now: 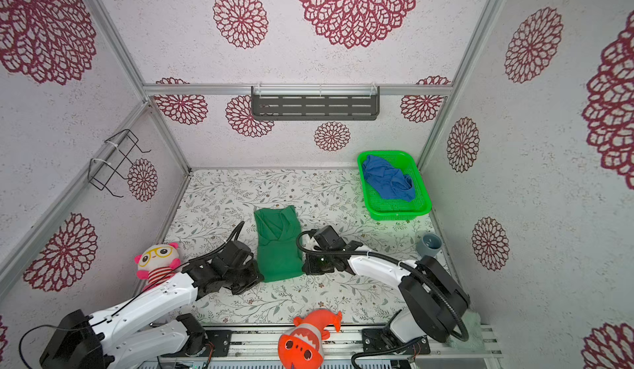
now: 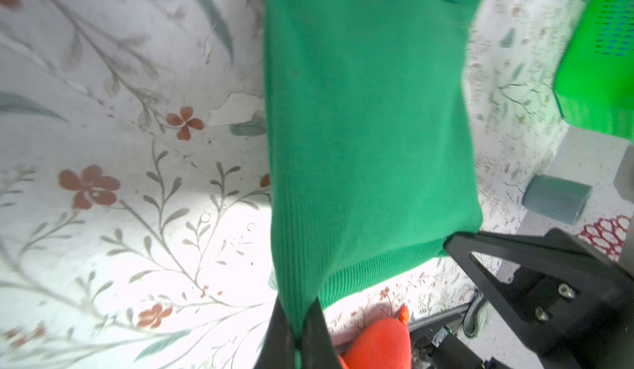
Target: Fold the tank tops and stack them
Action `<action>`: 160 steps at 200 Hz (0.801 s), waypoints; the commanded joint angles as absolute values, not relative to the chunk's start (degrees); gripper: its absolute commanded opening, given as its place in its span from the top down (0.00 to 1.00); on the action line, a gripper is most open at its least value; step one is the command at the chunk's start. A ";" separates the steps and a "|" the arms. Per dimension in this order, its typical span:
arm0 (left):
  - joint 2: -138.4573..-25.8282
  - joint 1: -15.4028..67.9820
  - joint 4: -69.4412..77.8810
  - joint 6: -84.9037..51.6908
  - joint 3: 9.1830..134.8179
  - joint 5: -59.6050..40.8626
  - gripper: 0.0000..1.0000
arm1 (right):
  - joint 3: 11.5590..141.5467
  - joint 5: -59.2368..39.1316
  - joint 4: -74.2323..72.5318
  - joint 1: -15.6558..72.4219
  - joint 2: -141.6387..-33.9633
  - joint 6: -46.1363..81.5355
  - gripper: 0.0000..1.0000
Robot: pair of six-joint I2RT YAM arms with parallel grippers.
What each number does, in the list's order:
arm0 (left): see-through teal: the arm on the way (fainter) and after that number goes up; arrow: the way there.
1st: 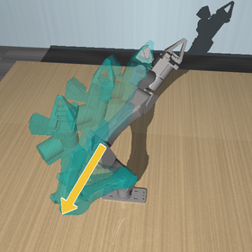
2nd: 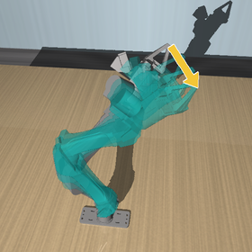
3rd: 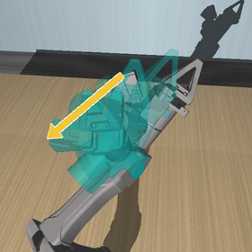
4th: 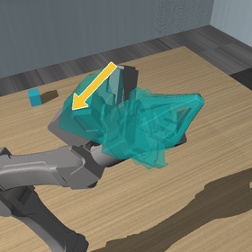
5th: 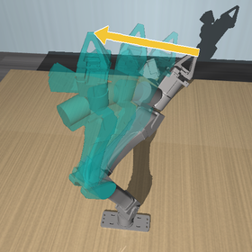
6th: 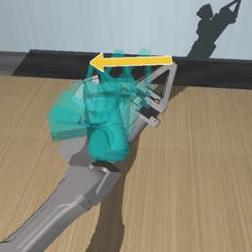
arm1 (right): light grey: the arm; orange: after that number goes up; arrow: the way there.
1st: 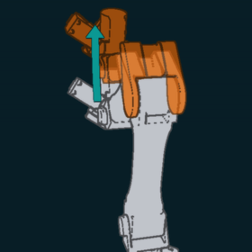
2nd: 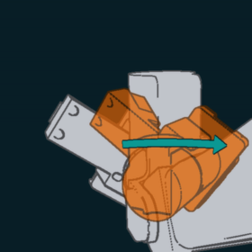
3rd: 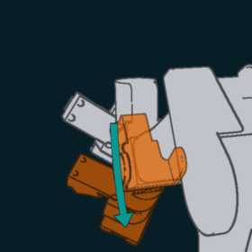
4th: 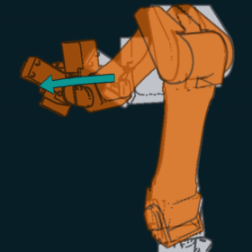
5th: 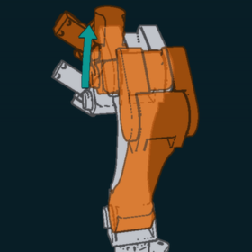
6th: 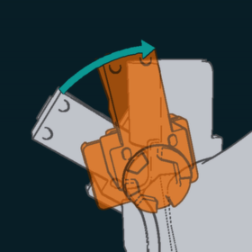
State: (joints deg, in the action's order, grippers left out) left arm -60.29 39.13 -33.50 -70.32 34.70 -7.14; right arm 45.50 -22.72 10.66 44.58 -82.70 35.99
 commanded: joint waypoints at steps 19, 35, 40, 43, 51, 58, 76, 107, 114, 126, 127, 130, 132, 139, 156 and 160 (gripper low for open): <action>-59.62 35.06 -43.97 -63.87 40.88 -5.05 1.00 | 49.71 -21.67 13.86 44.74 -78.41 32.60 1.00; -59.76 32.10 -43.19 -61.59 42.19 -6.33 1.00 | 51.33 -21.49 13.72 44.67 -78.35 31.87 1.00; -59.97 31.04 -42.80 -60.69 42.54 -6.87 1.00 | 51.92 -21.38 13.52 44.73 -78.47 31.52 1.00; -60.22 30.38 -42.58 -60.12 42.80 -7.08 1.00 | 52.25 -21.24 13.51 44.67 -78.61 31.34 1.00; -60.90 28.70 -42.10 -58.58 43.69 -7.90 1.00 | 53.29 -20.74 13.44 44.66 -79.04 30.73 1.00; -61.69 27.30 -41.70 -57.31 44.58 -8.42 1.00 | 54.26 -20.31 13.53 44.62 -79.53 30.17 1.00; -64.34 24.43 -40.43 -54.23 46.75 -9.63 1.00 | 56.98 -19.25 13.80 44.58 -81.12 28.17 1.00; -70.46 21.31 -37.88 -49.46 51.08 -11.69 1.00 | 61.71 -16.32 15.13 43.82 -84.42 24.50 1.00; -71.80 20.82 -37.63 -48.46 52.06 -12.01 1.00 | 62.61 -16.42 14.93 43.49 -85.21 24.03 1.00; -73.91 19.81 -37.15 -47.07 53.56 -12.75 1.00 | 63.81 -16.60 14.47 42.88 -86.53 23.36 1.00; -74.09 19.71 -37.08 -47.00 53.67 -12.83 1.00 | 63.90 -16.61 14.44 42.84 -86.64 23.37 1.00; -74.62 19.53 -37.01 -46.68 54.03 -13.03 1.00 | 64.31 -16.61 14.33 42.69 -86.96 23.30 1.00; -74.82 19.36 -36.89 -46.45 54.29 -13.15 1.00 | 64.51 -16.68 14.26 42.60 -87.18 23.23 1.00; -75.90 18.89 -36.62 -45.82 55.01 -13.43 1.00 | 65.18 -16.98 13.97 42.14 -87.97 22.97 1.00; -78.07 17.52 -36.08 -44.35 56.69 -14.18 1.00 | 66.88 -17.69 13.48 40.84 -90.23 22.61 1.00; -78.53 17.17 -35.96 -44.08 57.00 -14.28 1.00 | 67.24 -17.94 13.32 40.50 -90.74 22.52 1.00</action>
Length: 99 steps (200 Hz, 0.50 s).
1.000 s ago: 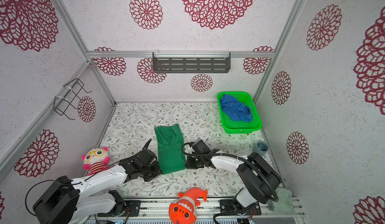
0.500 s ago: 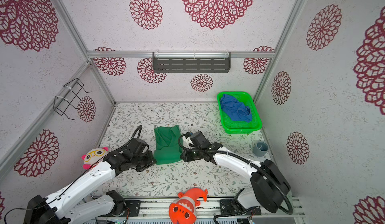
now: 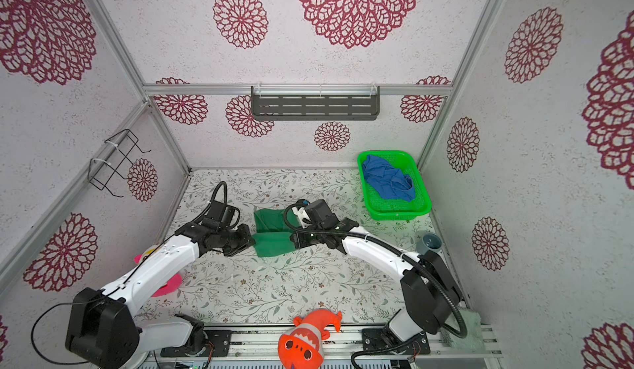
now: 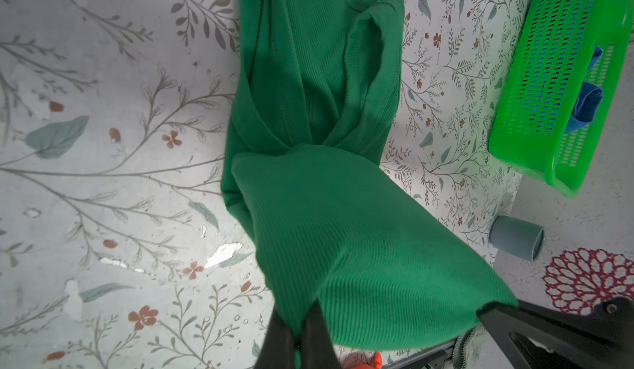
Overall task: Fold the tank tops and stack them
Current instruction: 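Fold the grasped edge away from the robot over the bundle with both grippers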
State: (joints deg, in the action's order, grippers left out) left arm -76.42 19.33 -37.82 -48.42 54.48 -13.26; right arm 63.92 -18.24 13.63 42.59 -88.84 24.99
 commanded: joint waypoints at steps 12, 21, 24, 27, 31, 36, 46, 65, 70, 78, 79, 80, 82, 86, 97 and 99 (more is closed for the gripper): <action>-79.85 16.08 -35.42 -43.14 58.05 -14.62 1.00 | 68.25 -18.56 12.83 39.36 -92.29 22.40 1.00; -80.98 15.25 -34.92 -42.62 58.67 -14.88 1.00 | 69.07 -19.18 12.43 38.51 -93.57 22.41 1.00; -81.39 14.87 -34.70 -42.36 58.78 -15.05 1.00 | 69.29 -19.43 12.29 38.23 -93.97 22.35 1.00; -81.84 14.48 -34.58 -42.18 59.12 -15.30 1.00 | 69.60 -19.69 12.15 37.97 -94.48 22.33 1.00; -82.38 14.15 -34.50 -41.81 59.35 -15.58 1.00 | 70.11 -19.91 12.13 37.62 -95.18 22.18 1.00; -83.23 13.71 -34.25 -41.31 59.72 -16.00 1.00 | 70.81 -20.17 12.33 37.25 -96.01 21.86 1.00; -84.88 12.93 -33.48 -40.60 60.39 -16.32 1.00 | 72.30 -20.31 12.41 36.93 -97.57 20.93 1.00; -88.49 11.83 -32.15 -39.44 62.09 -17.41 1.00 | 74.68 -20.37 11.57 36.14 -100.64 19.62 1.00; -89.54 11.70 -32.02 -39.06 62.81 -17.80 1.00 | 75.38 -20.47 11.50 35.89 -101.46 19.39 1.00; -91.21 11.52 -31.44 -38.51 63.92 -18.10 1.00 | 76.21 -20.72 11.08 35.52 -102.69 19.09 1.00; -91.40 11.47 -31.37 -38.46 64.09 -18.15 1.00 | 76.34 -20.73 11.03 35.42 -102.80 19.08 1.00; -91.62 11.45 -31.28 -38.43 64.21 -18.17 1.00 | 76.45 -20.78 10.92 35.38 -102.99 19.08 1.00; -92.05 11.39 -31.16 -38.28 64.52 -18.25 1.00 | 76.70 -20.86 10.77 35.28 -103.31 19.01 1.00; -92.89 11.28 -30.98 -38.03 65.16 -18.37 1.00 | 77.09 -21.02 10.50 35.05 -103.74 18.99 1.00; -95.39 10.77 -30.65 -37.25 67.01 -18.73 1.00 | 78.36 -21.80 9.94 34.38 -105.41 18.98 1.00; -95.83 10.67 -30.60 -37.15 67.35 -18.79 1.00 | 78.61 -21.93 9.89 34.26 -105.70 18.98 1.00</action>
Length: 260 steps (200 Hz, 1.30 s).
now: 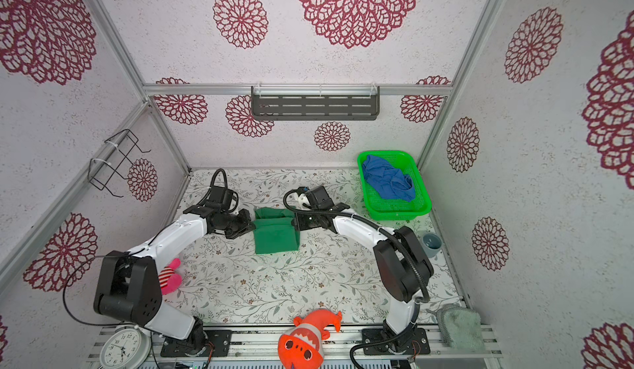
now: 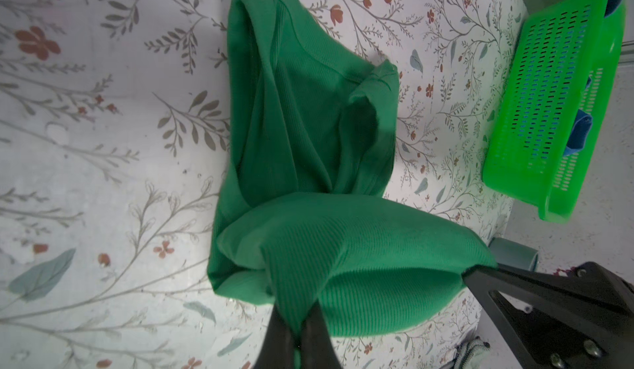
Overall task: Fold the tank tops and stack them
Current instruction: 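Fold the grasped edge away from the robot over the bundle with both grippers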
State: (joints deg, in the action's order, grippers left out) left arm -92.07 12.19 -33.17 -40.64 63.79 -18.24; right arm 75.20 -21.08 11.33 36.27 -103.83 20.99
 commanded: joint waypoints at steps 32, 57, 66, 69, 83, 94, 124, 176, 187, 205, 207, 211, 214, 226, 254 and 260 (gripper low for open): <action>-102.13 8.26 -29.00 -36.03 72.02 -20.60 1.00 | 82.66 -23.83 8.94 32.49 -111.01 18.63 1.00; -106.59 6.20 -26.43 -35.78 74.79 -20.99 1.00 | 86.16 -25.41 7.83 31.34 -115.92 18.73 1.00; -108.53 5.58 -24.87 -36.08 75.86 -21.88 1.00 | 87.38 -25.79 7.07 30.99 -117.68 18.51 1.00; -109.21 5.42 -24.53 -36.07 76.30 -22.08 1.00 | 87.77 -25.90 6.73 30.88 -118.23 18.40 1.00; -111.91 5.03 -23.11 -35.69 78.94 -22.90 0.93 | 89.91 -26.07 4.89 30.21 -121.09 18.04 0.97; -115.97 4.95 -22.65 -34.99 81.69 -23.35 0.81 | 92.30 -25.99 4.14 29.52 -123.37 17.67 0.94; -117.75 4.51 -22.75 -32.87 88.50 -22.15 0.50 | 97.70 -25.32 1.41 27.11 -126.51 17.74 0.63; -107.93 4.41 -25.84 -32.94 82.87 -13.71 0.44 | 91.00 -22.66 1.36 27.13 -118.59 19.65 0.46; -105.30 5.42 -24.67 -33.65 78.66 -11.53 0.45 | 86.93 -22.15 0.12 27.97 -115.66 20.38 0.51; -101.62 8.17 -22.83 -35.26 74.30 -10.42 0.48 | 81.91 -21.08 -1.55 30.47 -112.12 20.96 0.59; -101.32 8.52 -22.67 -35.49 73.99 -10.45 0.48 | 81.46 -21.09 -1.51 30.78 -112.00 21.06 0.60; -101.00 9.23 -22.36 -35.84 73.49 -10.50 0.48 | 81.06 -20.89 -1.56 31.34 -111.61 21.01 0.62; -100.81 9.76 -22.07 -36.12 73.16 -10.62 0.48 | 80.62 -20.85 -1.65 31.82 -111.36 21.20 0.63; -101.00 11.48 -20.86 -37.18 72.45 -11.14 0.48 | 79.54 -20.77 -2.82 33.42 -110.99 22.12 0.65; -107.77 12.85 -19.33 -37.37 75.09 -11.05 0.49 | 78.23 -21.27 -9.66 35.24 -114.37 24.17 0.67; -110.00 12.48 -19.61 -36.86 76.75 -10.54 0.49 | 78.81 -21.18 -10.77 35.17 -116.05 24.41 0.67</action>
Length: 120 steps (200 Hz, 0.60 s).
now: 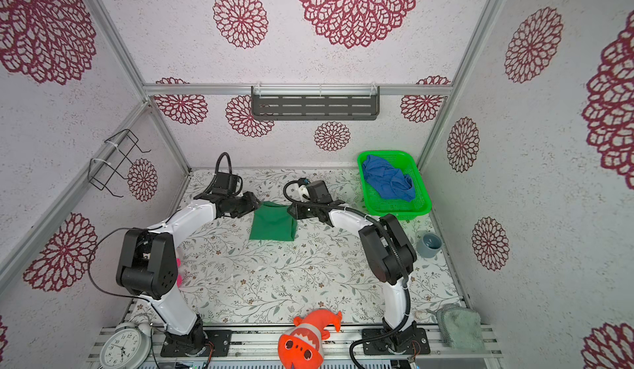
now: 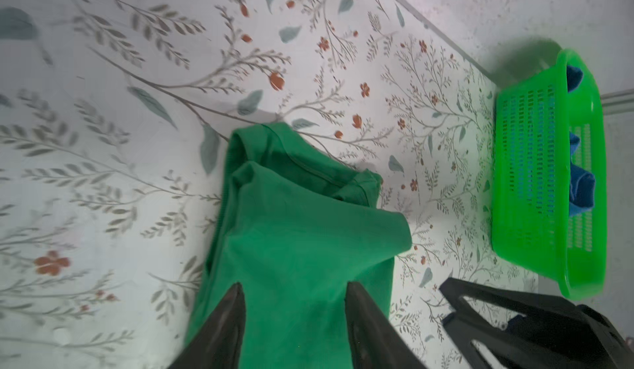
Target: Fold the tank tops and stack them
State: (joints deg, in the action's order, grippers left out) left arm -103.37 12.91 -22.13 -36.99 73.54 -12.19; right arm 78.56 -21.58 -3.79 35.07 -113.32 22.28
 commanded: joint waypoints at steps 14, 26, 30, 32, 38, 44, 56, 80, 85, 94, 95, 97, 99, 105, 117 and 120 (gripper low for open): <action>-117.48 11.14 -20.26 -37.23 81.30 -12.76 0.50 | 82.06 -21.07 -11.71 34.35 -120.39 25.03 0.68; -121.71 10.64 -19.87 -36.94 84.72 -13.73 0.50 | 84.48 -20.90 -13.40 33.61 -123.68 25.80 0.68; -122.92 10.63 -20.13 -36.60 85.91 -13.62 0.50 | 85.17 -20.66 -14.02 33.30 -124.64 26.00 0.68; -123.48 10.63 -20.19 -36.37 86.47 -13.56 0.50 | 85.52 -20.50 -14.29 33.20 -125.09 26.14 0.67; -124.99 10.63 -20.59 -35.57 88.20 -13.56 0.50 | 86.46 -20.04 -14.81 32.79 -126.33 26.40 0.68; -126.32 10.63 -21.34 -34.71 89.77 -13.29 0.50 | 87.70 -19.36 -14.78 32.37 -127.73 26.45 0.67; -128.56 10.47 -23.30 -33.30 92.97 -12.64 0.50 | 89.57 -17.99 -14.36 31.70 -129.76 26.41 0.67; -129.75 10.11 -23.31 -31.49 94.83 -11.77 0.50 | 92.23 -16.70 -12.44 31.03 -132.52 25.56 0.66; -129.22 10.02 -23.09 -31.20 94.63 -11.51 0.50 | 92.45 -16.91 -11.93 31.03 -132.73 25.14 0.66; -127.46 9.98 -23.11 -30.60 93.96 -10.86 0.49 | 92.44 -17.26 -11.11 31.03 -132.27 24.71 0.65; -127.18 9.95 -23.11 -30.51 93.87 -10.75 0.49 | 92.32 -17.33 -11.09 31.03 -132.14 24.66 0.65; -126.65 9.94 -23.18 -30.37 93.63 -10.49 0.49 | 92.07 -17.38 -11.08 31.03 -131.80 24.56 0.65; -126.06 9.93 -23.20 -30.27 93.37 -10.18 0.48 | 91.75 -17.44 -11.19 31.03 -131.41 24.55 0.65; -124.32 9.95 -23.16 -29.79 92.42 -9.12 0.47 | 90.50 -17.57 -11.77 31.03 -129.94 24.44 0.64; -119.56 9.93 -23.29 -29.08 90.36 -6.50 0.46 | 88.13 -18.05 -12.35 31.03 -126.62 24.31 0.62; -118.39 9.93 -23.41 -28.95 89.83 -5.88 0.46 | 87.77 -18.14 -12.24 31.03 -125.78 24.15 0.61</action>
